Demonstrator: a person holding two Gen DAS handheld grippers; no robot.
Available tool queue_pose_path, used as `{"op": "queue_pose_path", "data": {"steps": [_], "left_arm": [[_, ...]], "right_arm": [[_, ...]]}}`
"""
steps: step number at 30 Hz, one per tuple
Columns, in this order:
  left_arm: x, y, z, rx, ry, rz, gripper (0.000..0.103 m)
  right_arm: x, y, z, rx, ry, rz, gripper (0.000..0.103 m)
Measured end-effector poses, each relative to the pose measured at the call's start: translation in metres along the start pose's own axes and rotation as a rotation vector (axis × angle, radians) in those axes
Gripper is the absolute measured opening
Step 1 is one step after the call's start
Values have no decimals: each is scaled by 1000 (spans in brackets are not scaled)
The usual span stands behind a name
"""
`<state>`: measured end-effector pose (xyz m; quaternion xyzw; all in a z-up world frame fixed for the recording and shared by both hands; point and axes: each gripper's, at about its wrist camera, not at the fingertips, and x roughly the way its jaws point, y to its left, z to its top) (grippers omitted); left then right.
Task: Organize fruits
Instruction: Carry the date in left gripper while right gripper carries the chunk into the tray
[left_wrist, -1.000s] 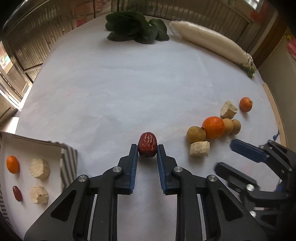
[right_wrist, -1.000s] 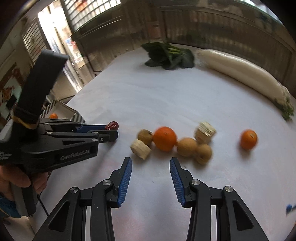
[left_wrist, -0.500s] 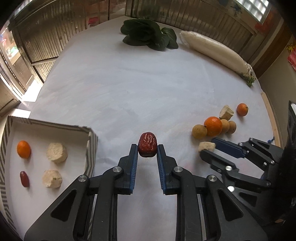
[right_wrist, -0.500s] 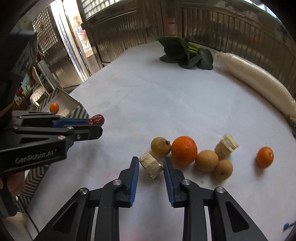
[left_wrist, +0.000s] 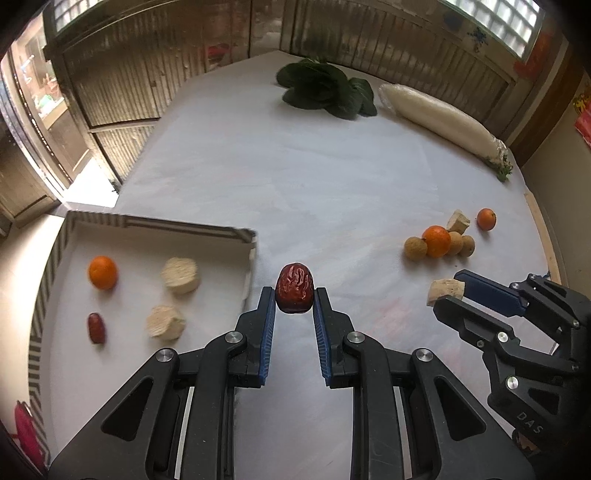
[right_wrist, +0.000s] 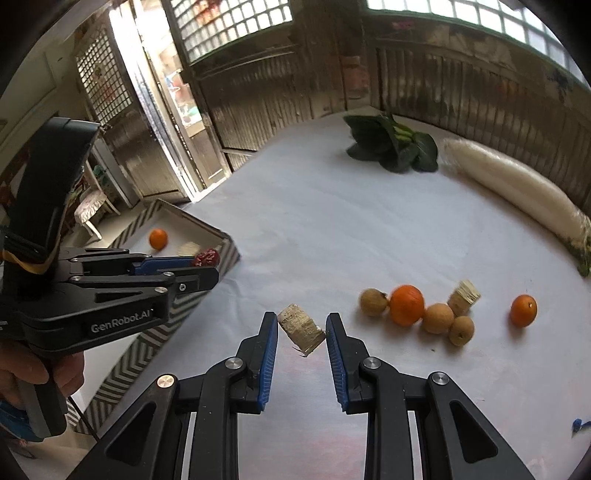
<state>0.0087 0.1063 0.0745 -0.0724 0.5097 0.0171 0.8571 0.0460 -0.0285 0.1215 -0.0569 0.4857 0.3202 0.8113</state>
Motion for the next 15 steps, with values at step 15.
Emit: {"op": "queue_pose_path", "data": {"steps": [15], "left_arm": [[-30,63,-27,-77,-27,80,20]], "right_arm": [[13,73,20,-115,-8,65,26]]}}
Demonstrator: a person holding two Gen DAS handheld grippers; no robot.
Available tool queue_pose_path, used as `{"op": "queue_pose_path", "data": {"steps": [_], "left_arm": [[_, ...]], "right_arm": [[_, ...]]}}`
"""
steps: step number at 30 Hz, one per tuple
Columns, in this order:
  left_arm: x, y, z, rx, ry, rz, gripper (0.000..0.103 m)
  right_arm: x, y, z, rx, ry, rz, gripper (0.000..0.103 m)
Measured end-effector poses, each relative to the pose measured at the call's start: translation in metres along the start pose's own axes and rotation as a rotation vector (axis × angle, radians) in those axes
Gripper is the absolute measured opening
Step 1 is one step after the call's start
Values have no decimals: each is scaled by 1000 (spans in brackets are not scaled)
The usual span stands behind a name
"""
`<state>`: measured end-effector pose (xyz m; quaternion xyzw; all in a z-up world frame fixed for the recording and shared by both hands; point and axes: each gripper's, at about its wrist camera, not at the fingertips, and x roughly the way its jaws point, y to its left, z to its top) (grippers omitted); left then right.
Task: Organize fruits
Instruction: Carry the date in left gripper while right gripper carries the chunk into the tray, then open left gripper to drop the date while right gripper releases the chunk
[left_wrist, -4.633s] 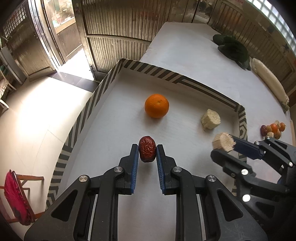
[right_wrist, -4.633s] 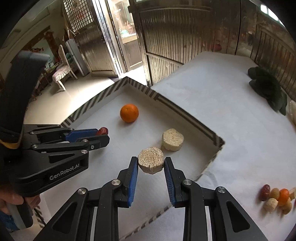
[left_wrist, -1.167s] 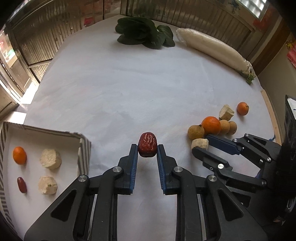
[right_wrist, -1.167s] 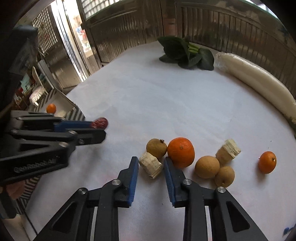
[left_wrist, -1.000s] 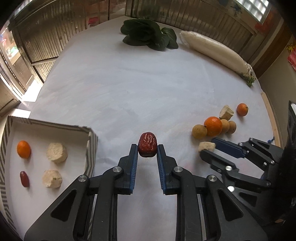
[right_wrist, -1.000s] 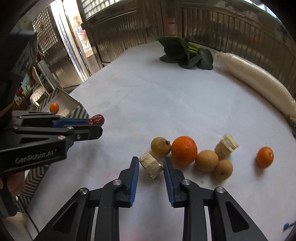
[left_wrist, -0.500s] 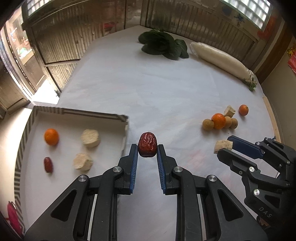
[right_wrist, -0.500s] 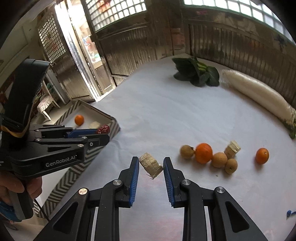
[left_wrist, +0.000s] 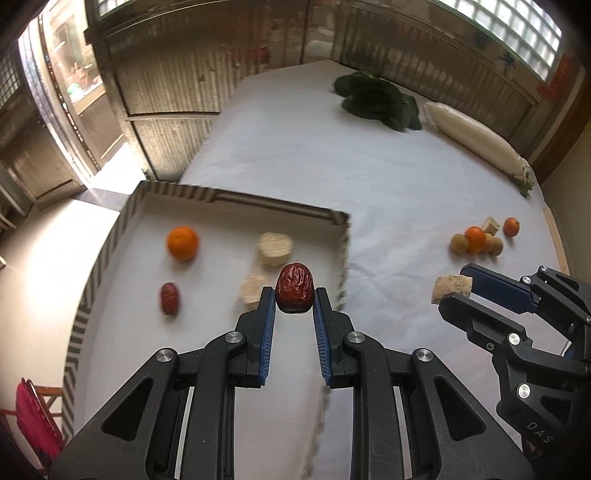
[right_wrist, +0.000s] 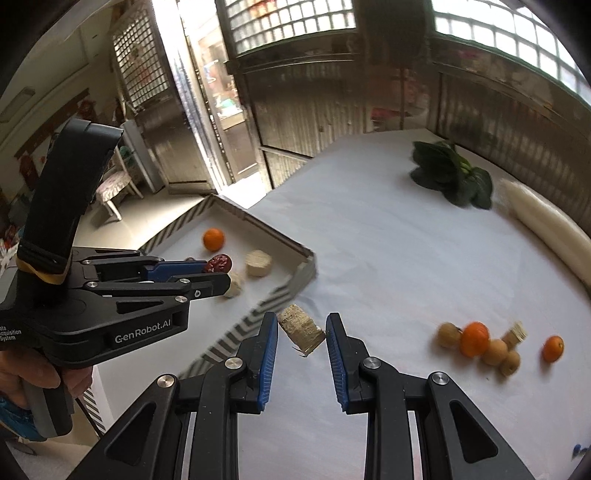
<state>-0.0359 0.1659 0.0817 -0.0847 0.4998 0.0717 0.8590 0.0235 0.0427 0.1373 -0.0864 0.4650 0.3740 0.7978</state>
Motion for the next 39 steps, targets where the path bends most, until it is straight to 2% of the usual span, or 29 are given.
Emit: {"op": "queue_pose_path", "data": {"steps": [9,21,33,39], "left_arm": [[-4,42,-10,-52,6,33,20],[5,88,-30,-107,51,54,20],[23,103,-38,-116,107,40,20],[32,102,-38,-107,128,37,20]], "right_arm": [[24,38,14,-66,24,43,26],[64,69,18,-99,87,75,26],[105,83,14,-109,178,76,26],[116,81,14,-103,189,54,26]]}}
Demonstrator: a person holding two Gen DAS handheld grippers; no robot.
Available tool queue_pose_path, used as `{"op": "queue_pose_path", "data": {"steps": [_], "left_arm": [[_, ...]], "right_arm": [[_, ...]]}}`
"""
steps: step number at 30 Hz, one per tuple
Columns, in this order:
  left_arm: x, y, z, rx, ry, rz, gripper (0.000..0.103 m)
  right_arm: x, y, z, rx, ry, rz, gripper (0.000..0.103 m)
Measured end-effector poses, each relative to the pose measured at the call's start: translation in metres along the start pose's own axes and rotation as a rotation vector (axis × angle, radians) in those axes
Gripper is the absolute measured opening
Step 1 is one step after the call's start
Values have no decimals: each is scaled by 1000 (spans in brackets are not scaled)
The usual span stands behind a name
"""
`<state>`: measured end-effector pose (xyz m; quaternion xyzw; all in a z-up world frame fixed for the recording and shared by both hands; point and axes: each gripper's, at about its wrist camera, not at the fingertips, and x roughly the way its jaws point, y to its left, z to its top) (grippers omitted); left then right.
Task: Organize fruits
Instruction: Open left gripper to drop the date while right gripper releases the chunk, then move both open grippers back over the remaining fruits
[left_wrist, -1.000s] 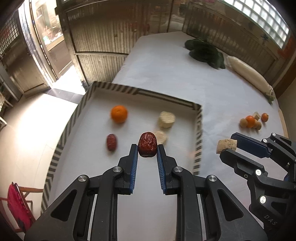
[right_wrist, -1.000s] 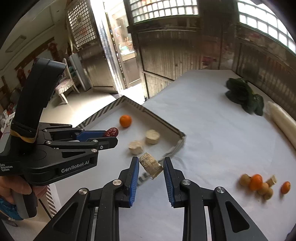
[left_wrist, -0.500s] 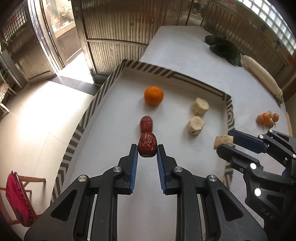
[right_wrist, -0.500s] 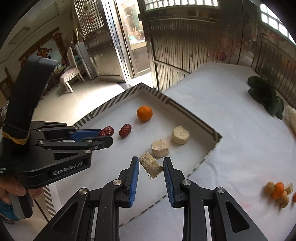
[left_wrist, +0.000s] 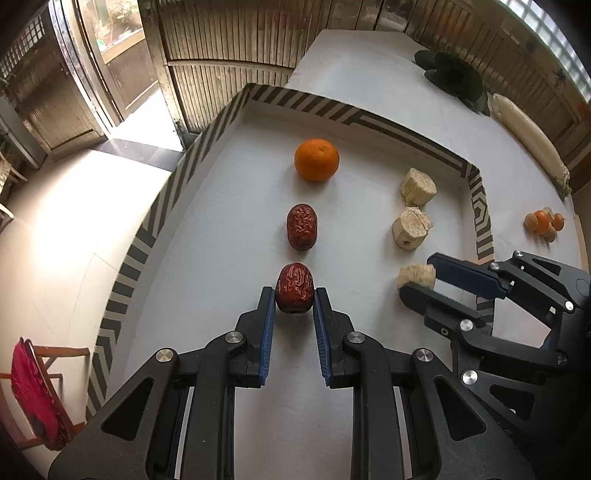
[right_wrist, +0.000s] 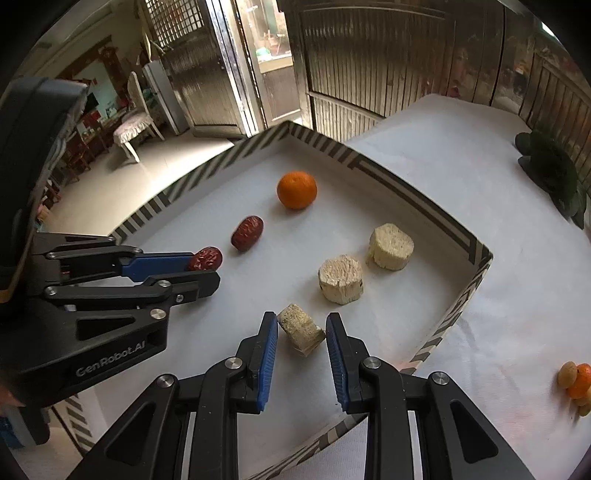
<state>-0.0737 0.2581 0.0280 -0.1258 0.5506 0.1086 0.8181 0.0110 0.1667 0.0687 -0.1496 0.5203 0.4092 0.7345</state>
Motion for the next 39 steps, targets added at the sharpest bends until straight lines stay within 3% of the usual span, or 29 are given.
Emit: {"op": "queue_pose_path", "data": {"steps": [8,11,15,27,39], "left_arm": [[3,-5,1,13,0,22,20],[3,-6,0,9,2,26,25],[-1,-7,0,2,-7,28,50],[-21,-20,5,5,-61,36,50],[-32,-91,15,110,-90,-30,50]], "right_arm": [[2,-2,-1,15,-9,5,27],[0,0,-2,15,-8,0,28],[-9,0,0,14,-25,5,29],[-57,-10,-6,36,-120,-13,29],[-91,-61,-39,143,-138,-91,30]]}}
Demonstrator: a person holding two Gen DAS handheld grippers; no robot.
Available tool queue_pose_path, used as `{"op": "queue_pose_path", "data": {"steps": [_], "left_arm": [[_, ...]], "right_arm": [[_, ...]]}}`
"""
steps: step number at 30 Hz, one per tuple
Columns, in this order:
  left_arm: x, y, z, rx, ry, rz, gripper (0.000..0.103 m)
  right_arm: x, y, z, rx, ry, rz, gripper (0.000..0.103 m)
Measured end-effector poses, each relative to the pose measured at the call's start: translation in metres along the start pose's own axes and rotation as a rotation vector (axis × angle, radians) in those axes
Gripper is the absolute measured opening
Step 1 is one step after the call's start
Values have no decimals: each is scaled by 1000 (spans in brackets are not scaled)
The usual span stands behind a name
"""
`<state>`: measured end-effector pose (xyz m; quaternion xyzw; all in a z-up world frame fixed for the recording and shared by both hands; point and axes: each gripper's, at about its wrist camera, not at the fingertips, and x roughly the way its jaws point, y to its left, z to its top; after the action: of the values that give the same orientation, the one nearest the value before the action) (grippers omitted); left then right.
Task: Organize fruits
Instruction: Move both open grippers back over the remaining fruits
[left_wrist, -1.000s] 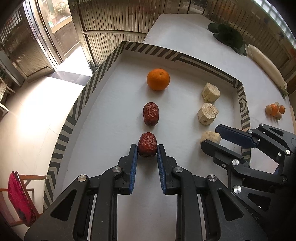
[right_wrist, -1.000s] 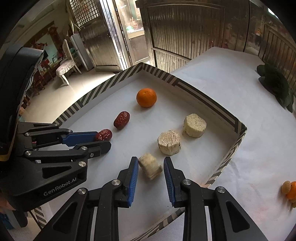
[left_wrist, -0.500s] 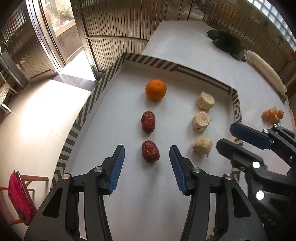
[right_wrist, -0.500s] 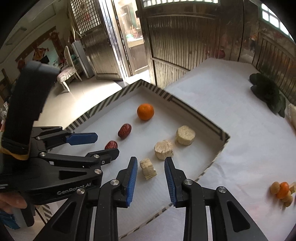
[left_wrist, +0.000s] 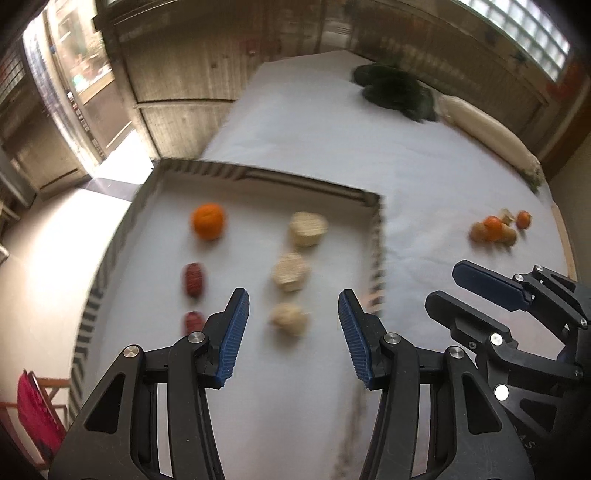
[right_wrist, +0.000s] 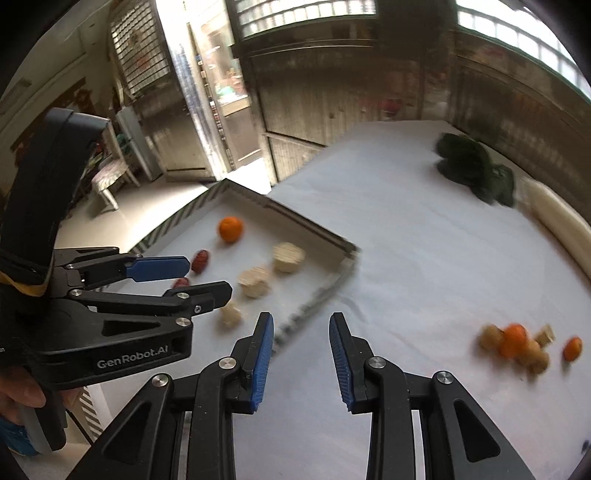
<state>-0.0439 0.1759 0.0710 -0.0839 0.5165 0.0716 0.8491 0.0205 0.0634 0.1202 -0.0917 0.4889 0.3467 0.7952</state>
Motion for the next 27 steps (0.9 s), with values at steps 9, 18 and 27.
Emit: {"op": "queue_pose_path", "data": {"steps": [9,18,27], "left_arm": [[8,-70,10,96,18,-68,50],[30,-134,19,179,53,-153,50],[65,-177,36,265,75,-202,50]], "right_arm": [[-31,-62,-33,113,-7,-84,30],[-52,-126,-75,250,18,-159,31],[-60,-163,-91,313,17,-180,31]]}}
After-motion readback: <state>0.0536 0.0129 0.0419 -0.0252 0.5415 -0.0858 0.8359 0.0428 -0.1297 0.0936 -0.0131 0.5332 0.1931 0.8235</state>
